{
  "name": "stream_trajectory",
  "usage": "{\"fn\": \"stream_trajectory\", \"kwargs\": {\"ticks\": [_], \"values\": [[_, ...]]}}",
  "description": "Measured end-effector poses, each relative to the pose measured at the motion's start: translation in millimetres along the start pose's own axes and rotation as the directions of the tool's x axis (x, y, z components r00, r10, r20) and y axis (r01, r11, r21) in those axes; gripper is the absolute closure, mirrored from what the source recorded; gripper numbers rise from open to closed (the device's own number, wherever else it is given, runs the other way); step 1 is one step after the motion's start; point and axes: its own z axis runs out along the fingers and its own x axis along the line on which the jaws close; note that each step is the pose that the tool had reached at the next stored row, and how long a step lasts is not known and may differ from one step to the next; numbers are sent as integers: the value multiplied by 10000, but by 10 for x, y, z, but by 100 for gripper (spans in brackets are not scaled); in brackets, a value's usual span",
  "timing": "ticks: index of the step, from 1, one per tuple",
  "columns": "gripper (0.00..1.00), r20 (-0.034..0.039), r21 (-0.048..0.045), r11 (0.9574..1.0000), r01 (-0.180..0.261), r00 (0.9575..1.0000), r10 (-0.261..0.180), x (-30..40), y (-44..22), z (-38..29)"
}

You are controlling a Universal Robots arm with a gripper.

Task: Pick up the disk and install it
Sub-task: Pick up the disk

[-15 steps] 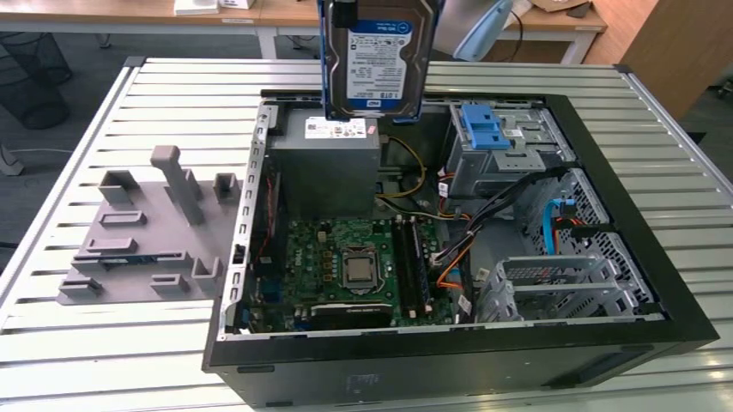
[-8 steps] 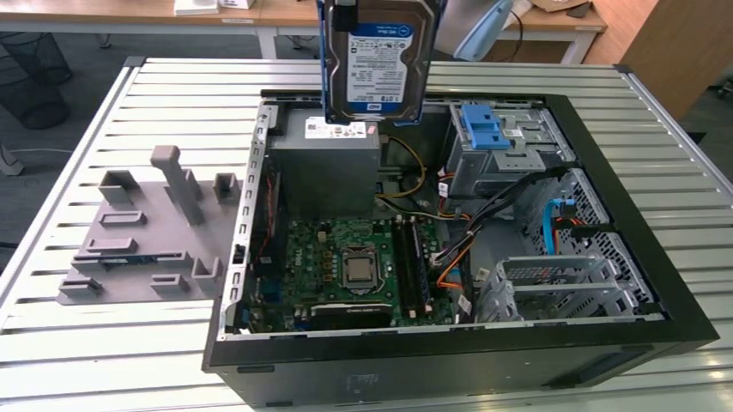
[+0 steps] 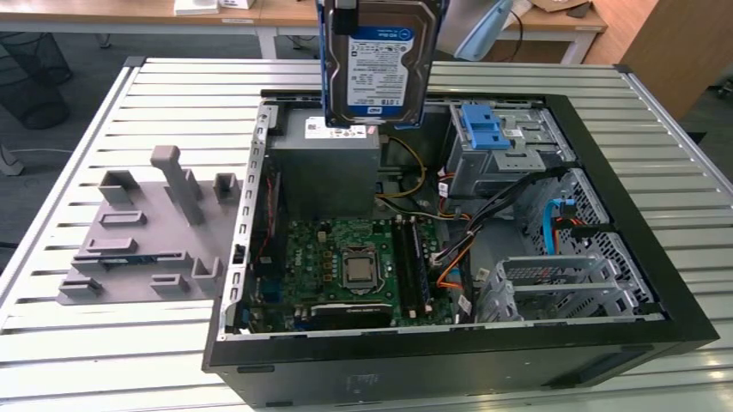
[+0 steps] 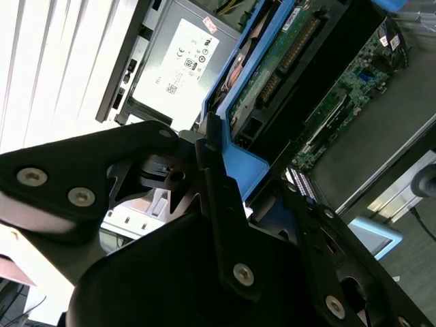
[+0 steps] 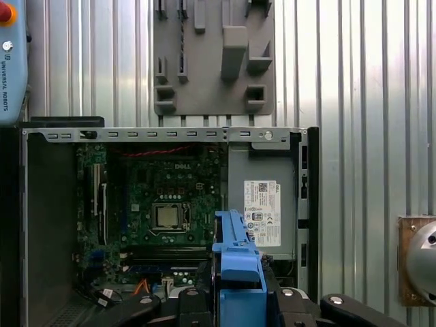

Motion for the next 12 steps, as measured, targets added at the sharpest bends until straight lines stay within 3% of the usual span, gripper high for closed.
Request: {"fn": "stream_trajectory", "kwargs": {"ticks": [12], "values": [[64, -7, 1, 10000, 0, 10000, 0, 80, -3, -1]]}}
